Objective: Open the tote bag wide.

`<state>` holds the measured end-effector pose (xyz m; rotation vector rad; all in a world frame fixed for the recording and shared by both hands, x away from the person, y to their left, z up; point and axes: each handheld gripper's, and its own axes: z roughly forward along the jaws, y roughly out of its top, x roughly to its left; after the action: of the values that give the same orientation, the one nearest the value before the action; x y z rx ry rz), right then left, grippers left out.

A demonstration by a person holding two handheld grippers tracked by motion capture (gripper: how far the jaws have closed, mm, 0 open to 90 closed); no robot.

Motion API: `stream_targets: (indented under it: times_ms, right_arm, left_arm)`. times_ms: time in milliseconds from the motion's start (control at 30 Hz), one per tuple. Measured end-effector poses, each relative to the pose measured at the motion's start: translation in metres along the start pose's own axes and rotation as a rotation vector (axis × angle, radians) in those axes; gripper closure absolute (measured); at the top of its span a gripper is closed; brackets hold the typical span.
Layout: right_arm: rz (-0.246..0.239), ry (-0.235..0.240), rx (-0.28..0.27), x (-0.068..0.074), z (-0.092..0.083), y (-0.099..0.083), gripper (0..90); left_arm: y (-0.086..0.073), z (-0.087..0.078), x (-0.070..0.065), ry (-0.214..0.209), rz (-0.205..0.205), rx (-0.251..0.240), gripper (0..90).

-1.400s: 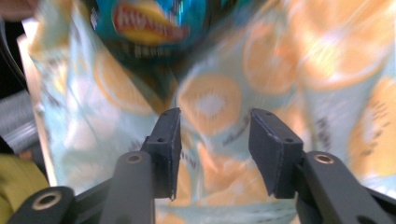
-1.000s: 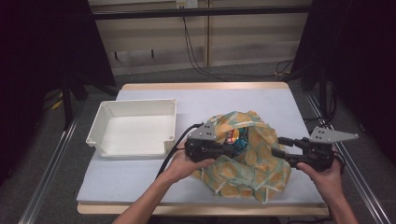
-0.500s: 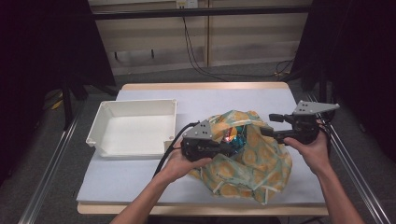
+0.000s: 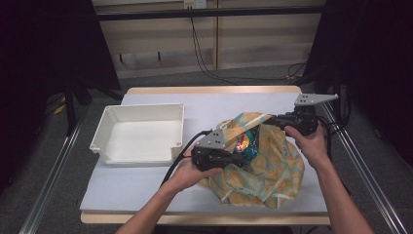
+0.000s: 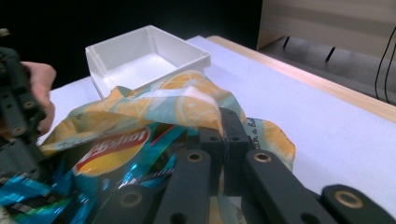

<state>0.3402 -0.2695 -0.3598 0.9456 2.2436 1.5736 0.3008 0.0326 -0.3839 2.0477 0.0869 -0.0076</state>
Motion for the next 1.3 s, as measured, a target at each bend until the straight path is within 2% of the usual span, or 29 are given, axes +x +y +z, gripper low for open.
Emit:
stream_targets:
  times_ms: [133, 233, 267, 300, 367, 400, 533, 667, 767, 967, 1033, 1133, 1233, 1300]
  right_arm:
    - [0.025, -0.006, 0.013, -0.013, 0.009, 0.005, 90.0]
    - [0.061, -0.016, 0.018, -0.026, 0.015, 0.004, 90.0]
    - [0.061, -0.016, 0.018, -0.026, 0.015, 0.004, 90.0]
    - [0.082, -0.012, 0.027, -0.034, 0.019, 0.002, 90.0]
    - [0.091, -0.01, 0.03, -0.037, 0.021, 0.002, 90.0]
    - [0.106, -0.02, 0.031, -0.044, 0.023, 0.003, 90.0]
    - [0.128, -0.047, 0.05, -0.056, 0.028, 0.002, 90.0]
    - [0.145, -0.08, 0.064, -0.066, 0.034, -0.002, 90.0]
    - [0.15, -0.082, 0.071, -0.068, 0.038, -0.004, 90.0]
    - [0.135, -0.043, 0.076, -0.061, 0.041, -0.005, 87.1]
    - [0.131, -0.041, 0.078, -0.06, 0.04, -0.005, 81.7]
    - [0.12, -0.062, 0.092, -0.058, 0.04, -0.005, 76.4]
    - [0.112, -0.081, 0.1, -0.057, 0.039, -0.005, 65.6]
    - [0.125, -0.095, 0.093, -0.059, 0.036, -0.005, 59.4]
  left_arm:
    - [0.0, 0.001, -0.003, -0.011, 0.0, 0.002, 90.0]
    - [0.0, 0.0, -0.002, -0.015, 0.009, 0.002, 90.0]
    - [0.0, 0.0, -0.002, -0.015, 0.009, 0.002, 90.0]
    - [0.001, -0.001, -0.002, -0.027, 0.015, 0.003, 90.0]
    - [0.001, -0.002, -0.002, -0.024, 0.014, 0.002, 90.0]
    - [0.002, -0.002, -0.003, -0.028, 0.016, 0.005, 90.0]
    - [0.005, -0.002, -0.007, -0.039, 0.039, 0.003, 90.0]
    - [0.006, -0.003, -0.007, -0.043, 0.036, -0.005, 90.0]
    - [0.007, -0.005, -0.005, -0.037, 0.028, -0.016, 90.0]
    - [0.008, -0.011, -0.001, -0.029, 0.007, -0.049, 90.0]
    - [0.01, -0.012, 0.001, -0.023, 0.004, -0.054, 90.0]
    - [0.012, -0.013, 0.002, -0.017, -0.005, -0.067, 90.0]
    - [0.015, -0.015, 0.004, -0.015, -0.011, -0.085, 90.0]
    - [0.015, -0.016, 0.007, -0.011, -0.026, -0.105, 90.0]
